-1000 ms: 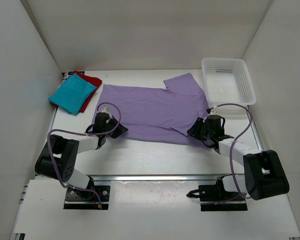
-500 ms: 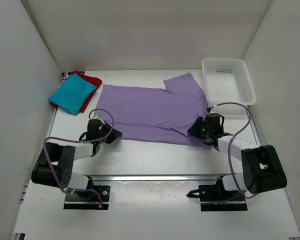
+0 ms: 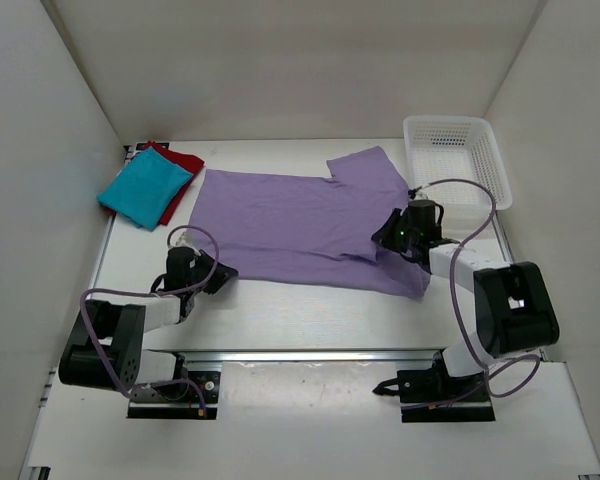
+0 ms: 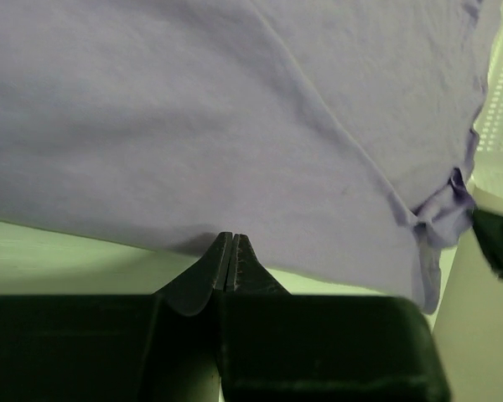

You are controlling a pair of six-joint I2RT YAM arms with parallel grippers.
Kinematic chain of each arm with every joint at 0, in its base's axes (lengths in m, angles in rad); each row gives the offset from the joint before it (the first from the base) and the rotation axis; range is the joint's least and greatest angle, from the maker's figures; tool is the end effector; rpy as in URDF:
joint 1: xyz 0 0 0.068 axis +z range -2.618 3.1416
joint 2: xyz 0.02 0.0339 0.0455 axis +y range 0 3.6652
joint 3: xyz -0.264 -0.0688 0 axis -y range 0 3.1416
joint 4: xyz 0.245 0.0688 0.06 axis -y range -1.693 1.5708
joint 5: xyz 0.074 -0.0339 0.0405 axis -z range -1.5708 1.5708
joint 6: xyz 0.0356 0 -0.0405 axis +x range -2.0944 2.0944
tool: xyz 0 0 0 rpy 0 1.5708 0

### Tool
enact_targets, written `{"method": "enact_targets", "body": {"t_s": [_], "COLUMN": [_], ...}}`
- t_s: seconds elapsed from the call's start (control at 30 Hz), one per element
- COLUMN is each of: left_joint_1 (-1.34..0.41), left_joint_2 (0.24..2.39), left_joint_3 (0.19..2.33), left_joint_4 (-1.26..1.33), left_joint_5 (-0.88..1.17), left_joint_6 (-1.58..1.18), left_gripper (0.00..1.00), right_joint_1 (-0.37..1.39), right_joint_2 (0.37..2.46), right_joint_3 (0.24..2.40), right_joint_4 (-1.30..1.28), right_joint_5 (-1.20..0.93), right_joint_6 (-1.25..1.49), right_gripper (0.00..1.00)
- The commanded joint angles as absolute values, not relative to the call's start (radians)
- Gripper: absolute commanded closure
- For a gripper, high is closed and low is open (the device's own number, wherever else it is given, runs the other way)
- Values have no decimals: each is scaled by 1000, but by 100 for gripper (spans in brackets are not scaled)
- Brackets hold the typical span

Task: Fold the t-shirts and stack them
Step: Fold the flattened tshirt in 1/3 of the way

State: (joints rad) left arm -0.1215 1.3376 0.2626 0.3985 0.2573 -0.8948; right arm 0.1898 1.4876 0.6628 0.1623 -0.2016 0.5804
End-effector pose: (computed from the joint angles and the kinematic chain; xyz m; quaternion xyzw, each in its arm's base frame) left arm 0.2102 -0.0348 0.1155 -0.2858 0.8491 -0.3097 0.3184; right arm 0.2876 0.0625 0.1704 0.1302 0.8856 0.2478 0.3705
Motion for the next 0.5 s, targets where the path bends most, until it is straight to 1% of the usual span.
{"method": "enact_targets", "body": {"t_s": [0.0,0.1,0.27,0.3,0.33,0.37,0.4,0.43,0.47], "left_joint_1": [-167,-202,-198,-204,-204,-204,-199,-196,-192], "left_joint_2": [1289,1279,1293,1289,1290,1286,1289,1282,1279], "left_joint_3": [301,321,310,304,305,307,307,308,310], "left_joint_4": [384,373,405,406,403,403,410,413,413], "left_joint_5": [245,225,244,239,241,241,247,247,245], "left_joint_6": [-900,-902,-920,-922,-920,-925,-925,-928,-928], "left_gripper": [94,95,94,94,94,94,95,94,94], "right_joint_1": [196,199,212,221,238,248,250,261,268], "right_joint_2": [1561,1650,1744,1758,1781,1782,1787,1787,1781], "right_joint_3": [782,877,997,1030,1061,1089,1092,1106,1108], "right_joint_4": [198,186,150,138,124,109,110,110,115], "right_joint_5": [-202,-232,-238,-235,-235,-227,-224,-212,-207], "right_joint_6": [592,600,604,586,574,562,557,546,543], "right_gripper": [99,99,98,96,91,88,83,74,70]}}
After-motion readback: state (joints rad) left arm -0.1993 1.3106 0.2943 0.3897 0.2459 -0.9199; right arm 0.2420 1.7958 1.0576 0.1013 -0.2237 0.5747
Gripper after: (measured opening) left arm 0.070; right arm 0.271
